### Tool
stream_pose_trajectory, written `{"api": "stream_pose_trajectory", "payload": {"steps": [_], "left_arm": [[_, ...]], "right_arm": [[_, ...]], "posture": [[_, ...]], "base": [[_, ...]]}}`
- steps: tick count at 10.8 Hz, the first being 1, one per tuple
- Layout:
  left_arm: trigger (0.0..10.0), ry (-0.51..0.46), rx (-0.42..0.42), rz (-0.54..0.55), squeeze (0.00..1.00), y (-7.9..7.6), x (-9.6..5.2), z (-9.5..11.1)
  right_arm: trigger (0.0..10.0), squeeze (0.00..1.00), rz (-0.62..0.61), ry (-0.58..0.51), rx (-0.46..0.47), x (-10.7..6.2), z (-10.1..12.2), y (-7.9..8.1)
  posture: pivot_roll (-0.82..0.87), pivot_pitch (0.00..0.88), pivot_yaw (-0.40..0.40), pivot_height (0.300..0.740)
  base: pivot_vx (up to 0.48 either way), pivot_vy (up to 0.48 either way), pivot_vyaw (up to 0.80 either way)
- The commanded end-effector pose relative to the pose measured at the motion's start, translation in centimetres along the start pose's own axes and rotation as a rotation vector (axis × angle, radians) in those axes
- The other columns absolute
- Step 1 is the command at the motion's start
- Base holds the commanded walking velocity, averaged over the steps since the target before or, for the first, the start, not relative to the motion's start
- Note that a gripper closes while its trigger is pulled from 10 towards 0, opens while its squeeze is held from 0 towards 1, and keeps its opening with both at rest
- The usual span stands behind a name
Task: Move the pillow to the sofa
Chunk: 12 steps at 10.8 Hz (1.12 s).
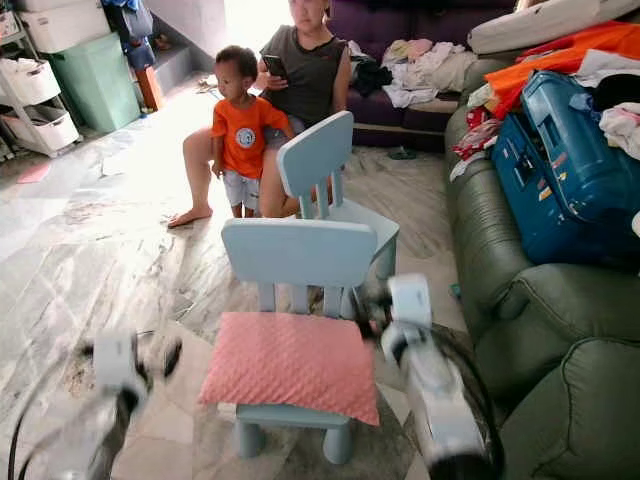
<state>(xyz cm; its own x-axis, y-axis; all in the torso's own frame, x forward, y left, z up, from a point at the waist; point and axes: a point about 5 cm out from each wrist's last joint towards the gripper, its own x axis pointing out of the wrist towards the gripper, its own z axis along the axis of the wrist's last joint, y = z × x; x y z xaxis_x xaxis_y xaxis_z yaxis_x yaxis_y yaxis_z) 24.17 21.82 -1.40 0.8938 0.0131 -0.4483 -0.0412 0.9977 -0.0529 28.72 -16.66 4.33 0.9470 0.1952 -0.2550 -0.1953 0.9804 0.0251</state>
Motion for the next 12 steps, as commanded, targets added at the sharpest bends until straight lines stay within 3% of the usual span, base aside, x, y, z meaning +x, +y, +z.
{"api": "stream_pose_trajectory", "payload": {"steps": [1,3,7,12], "left_arm": [[10.0,0.034,0.030,-0.017,0.00,0.3,-0.5,-1.1],[10.0,0.131,0.014,0.027,0.00,1.7,-2.1,-4.5],[10.0,0.056,0.018,0.009,0.00,2.1,-1.5,-3.3],[10.0,0.009,0.014,-0.025,0.00,1.9,-2.7,-3.9]], "right_arm": [[10.0,0.00,-0.006,0.025,-0.012,-0.5,-0.8,-0.5],[10.0,0.00,-0.062,0.158,0.024,-2.0,-4.8,-2.0],[10.0,0.00,-0.005,0.030,-0.030,-1.3,-2.2,-1.0],[10.0,0.00,0.028,0.056,-0.009,-3.9,-3.1,-0.2]], "posture": [[-0.04,0.000,-0.007,0.740],[-0.04,0.000,-0.006,0.740],[-0.03,0.005,-0.010,0.740],[-0.03,0.134,-0.009,0.740]], "base": [[0.000,0.000,0.00],[0.000,0.000,0.00],[0.000,0.000,0.00],[0.000,0.000,0.00]]}}
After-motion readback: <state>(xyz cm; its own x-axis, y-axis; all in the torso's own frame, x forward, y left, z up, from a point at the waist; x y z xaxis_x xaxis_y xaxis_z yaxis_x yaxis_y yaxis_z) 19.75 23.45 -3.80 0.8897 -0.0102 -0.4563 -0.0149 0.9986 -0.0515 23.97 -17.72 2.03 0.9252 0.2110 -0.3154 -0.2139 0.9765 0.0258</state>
